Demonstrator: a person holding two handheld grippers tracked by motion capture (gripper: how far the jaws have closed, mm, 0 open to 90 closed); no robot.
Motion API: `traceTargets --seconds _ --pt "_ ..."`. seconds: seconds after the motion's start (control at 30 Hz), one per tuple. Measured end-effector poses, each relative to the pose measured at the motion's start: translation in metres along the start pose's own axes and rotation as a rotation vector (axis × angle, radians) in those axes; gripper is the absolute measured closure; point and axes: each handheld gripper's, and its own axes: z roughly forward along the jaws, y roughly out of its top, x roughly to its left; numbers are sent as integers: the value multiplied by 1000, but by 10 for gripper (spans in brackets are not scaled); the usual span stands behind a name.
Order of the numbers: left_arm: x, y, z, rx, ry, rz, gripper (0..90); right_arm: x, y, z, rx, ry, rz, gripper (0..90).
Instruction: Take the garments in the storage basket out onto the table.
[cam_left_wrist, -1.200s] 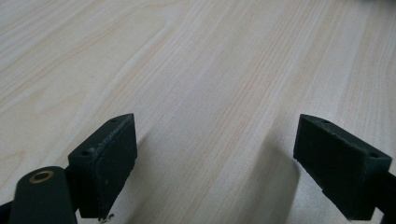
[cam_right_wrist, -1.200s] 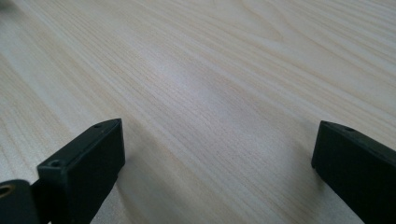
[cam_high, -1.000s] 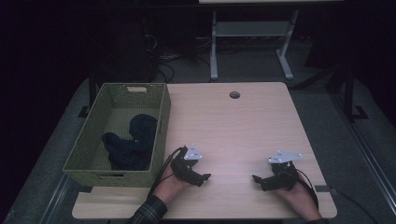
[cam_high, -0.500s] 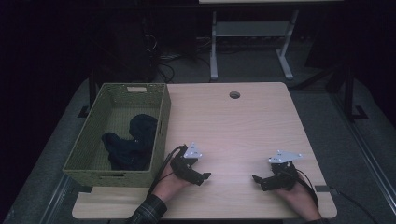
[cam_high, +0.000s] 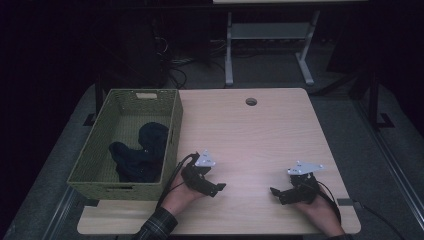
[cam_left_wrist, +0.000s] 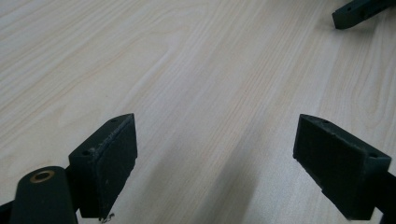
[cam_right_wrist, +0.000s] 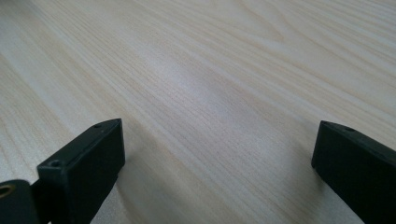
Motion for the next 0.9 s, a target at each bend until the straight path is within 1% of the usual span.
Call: traceTargets --seconds 0.33,0.5,0.53,0.57,0.63,0.67,0.9 --pt "-1 10 -7 12 -7 5 134 0 0 0 0 0 0 23" --pt "0 13 -12 4 -10 5 134 0 0 0 0 0 0 23" --pt "0 15 -13 -4 -11 8 134 0 0 0 0 0 0 23" --pt "0 16 -13 -3 -13 7 134 0 0 0 0 0 0 23" --pt "0 17 -14 2 -14 20 134 0 0 0 0 0 0 23" --pt "0 18 -15 1 -15 15 135 0 0 0 0 0 0 23" --pt "2 23 -19 -5 -15 19 136 0 0 0 0 0 0 23"
